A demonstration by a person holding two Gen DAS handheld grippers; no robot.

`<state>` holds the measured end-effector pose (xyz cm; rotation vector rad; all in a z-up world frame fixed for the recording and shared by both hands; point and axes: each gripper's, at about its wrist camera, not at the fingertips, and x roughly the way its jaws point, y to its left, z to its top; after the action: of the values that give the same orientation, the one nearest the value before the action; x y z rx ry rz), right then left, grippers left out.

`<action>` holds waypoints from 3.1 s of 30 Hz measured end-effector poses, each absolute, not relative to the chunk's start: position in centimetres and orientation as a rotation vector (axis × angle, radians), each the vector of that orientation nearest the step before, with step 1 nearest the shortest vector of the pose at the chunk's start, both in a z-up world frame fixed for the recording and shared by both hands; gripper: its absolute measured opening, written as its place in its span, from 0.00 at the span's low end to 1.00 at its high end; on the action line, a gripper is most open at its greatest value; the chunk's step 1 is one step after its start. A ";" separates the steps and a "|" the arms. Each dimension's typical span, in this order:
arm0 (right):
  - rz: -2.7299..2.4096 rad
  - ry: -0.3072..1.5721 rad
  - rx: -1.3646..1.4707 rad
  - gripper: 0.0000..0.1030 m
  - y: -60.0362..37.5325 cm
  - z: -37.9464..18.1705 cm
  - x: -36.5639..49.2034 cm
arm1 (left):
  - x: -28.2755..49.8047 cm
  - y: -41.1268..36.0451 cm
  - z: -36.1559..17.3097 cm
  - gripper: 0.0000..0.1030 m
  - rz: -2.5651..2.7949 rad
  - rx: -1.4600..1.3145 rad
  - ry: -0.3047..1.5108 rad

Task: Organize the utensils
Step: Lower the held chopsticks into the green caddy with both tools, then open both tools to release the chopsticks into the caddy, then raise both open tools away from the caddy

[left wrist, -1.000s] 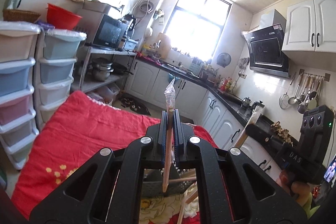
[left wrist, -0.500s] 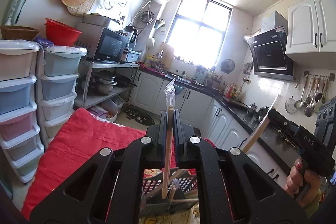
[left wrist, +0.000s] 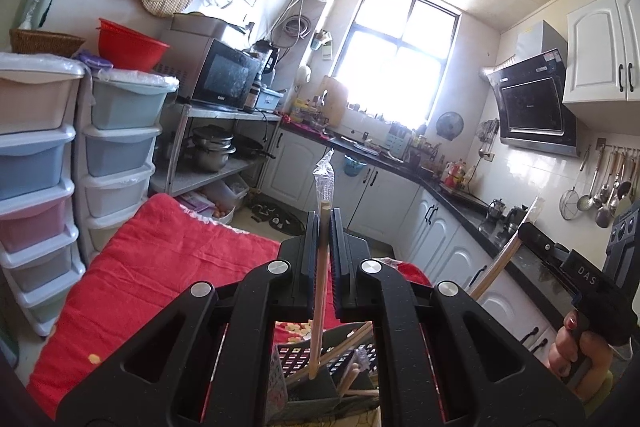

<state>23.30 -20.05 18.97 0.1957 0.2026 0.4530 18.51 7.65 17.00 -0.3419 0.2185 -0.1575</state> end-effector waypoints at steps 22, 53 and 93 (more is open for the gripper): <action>0.419 0.348 0.211 0.06 -18.7 12.9 26.4 | 20.3 6.4 11.8 0.03 -0.181 -0.366 0.322; 0.374 0.410 0.069 0.54 -18.2 11.8 22.6 | 16.6 7.3 11.4 0.89 -0.172 -0.382 0.357; 0.415 0.533 0.036 0.61 -19.2 6.8 17.0 | 11.7 6.7 5.2 0.89 -0.133 -0.339 0.482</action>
<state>17.03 -19.22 6.76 0.0363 0.5334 0.4148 11.66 6.74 5.21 -0.3388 0.4819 -0.1334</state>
